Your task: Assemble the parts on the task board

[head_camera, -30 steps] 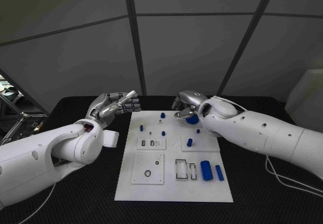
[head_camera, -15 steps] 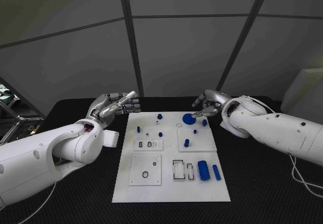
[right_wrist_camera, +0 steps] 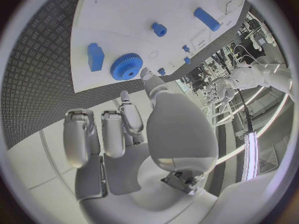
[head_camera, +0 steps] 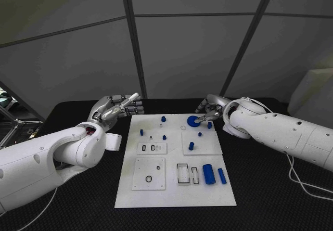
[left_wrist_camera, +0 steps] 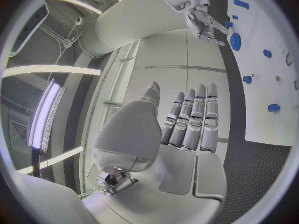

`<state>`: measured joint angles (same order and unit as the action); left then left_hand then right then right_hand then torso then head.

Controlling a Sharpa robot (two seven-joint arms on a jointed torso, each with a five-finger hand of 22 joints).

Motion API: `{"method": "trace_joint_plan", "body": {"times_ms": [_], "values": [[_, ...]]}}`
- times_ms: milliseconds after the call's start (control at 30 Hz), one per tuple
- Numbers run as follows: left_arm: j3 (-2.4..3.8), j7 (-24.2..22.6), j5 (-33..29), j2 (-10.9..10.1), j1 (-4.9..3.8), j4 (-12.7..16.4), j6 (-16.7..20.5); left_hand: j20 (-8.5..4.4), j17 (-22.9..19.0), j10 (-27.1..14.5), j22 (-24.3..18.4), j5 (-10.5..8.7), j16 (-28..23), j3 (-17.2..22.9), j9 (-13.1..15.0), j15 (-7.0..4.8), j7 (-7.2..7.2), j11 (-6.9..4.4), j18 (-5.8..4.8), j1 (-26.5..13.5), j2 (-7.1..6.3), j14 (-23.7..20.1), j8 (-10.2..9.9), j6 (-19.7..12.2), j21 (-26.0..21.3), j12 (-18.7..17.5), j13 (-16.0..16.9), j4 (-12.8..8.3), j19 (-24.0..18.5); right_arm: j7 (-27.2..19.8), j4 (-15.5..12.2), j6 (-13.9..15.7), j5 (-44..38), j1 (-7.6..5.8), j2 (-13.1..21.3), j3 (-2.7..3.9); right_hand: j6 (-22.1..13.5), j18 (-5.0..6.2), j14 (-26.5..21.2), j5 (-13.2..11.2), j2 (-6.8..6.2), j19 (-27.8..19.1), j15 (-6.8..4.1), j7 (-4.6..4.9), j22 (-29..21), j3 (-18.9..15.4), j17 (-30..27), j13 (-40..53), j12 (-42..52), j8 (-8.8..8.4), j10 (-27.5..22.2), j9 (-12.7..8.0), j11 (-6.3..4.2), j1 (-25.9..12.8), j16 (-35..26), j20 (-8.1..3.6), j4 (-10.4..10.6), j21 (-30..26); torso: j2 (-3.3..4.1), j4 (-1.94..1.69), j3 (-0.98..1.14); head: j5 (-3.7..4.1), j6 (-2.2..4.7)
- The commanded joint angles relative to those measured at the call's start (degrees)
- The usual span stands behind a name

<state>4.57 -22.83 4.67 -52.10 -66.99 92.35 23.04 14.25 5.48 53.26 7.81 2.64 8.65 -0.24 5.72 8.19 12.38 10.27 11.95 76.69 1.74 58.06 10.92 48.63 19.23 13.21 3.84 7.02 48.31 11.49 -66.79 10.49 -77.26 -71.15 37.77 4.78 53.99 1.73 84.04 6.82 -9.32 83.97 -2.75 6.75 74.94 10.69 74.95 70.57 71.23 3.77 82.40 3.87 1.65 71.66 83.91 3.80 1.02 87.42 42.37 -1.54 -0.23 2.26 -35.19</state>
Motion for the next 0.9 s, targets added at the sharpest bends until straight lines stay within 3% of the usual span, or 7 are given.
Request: {"method": "trace_joint_plan", "body": {"times_ms": [33, 900], "values": [[0.06, -0.2, 0.3, 0.1, -0.09, 0.0, -0.8, 0.05, -0.1, 0.3, -0.1, 0.35, -0.4, 0.0, -0.1, 0.14, 0.35, 0.02, -1.59, -0.1, 0.74, -0.3, -0.3, 0.2, 0.1, -0.3, -0.1, -0.3, 0.5, 0.6, 0.7, -2.8, -0.6, -0.11, -0.7, 0.04, -0.2, -0.47, 3.5, 0.2, -0.02, 2.6, 0.39, 0.01, 9.4, 0.0, 2.5, 0.9, 0.8, -0.04, 0.3, 0.1, 0.15, 0.7, 0.3, 0.3, 0.5, 0.4, -0.03, -0.09, -0.04, -0.02, -0.09], [0.06, -0.1, 0.3, 0.2, -0.08, -0.2, -0.9, 0.05, -0.1, 0.3, -0.1, 0.35, -0.5, -0.1, -0.1, 0.14, 0.31, 0.0, -1.59, 0.0, 0.82, -0.3, -0.3, 0.3, 0.1, -0.3, -0.1, -0.5, 0.5, 0.8, 3.9, -5.9, -1.8, -0.09, -3.3, 0.01, 1.8, -0.81, 3.8, 1.1, 1.66, 3.5, 0.4, -0.15, 11.0, 0.7, 4.3, 7.6, 7.4, 0.26, 2.5, 0.3, 0.09, 1.6, 1.3, 0.34, 1.0, 1.1, -0.04, 0.0, 0.02, -0.1, -0.53]]}}
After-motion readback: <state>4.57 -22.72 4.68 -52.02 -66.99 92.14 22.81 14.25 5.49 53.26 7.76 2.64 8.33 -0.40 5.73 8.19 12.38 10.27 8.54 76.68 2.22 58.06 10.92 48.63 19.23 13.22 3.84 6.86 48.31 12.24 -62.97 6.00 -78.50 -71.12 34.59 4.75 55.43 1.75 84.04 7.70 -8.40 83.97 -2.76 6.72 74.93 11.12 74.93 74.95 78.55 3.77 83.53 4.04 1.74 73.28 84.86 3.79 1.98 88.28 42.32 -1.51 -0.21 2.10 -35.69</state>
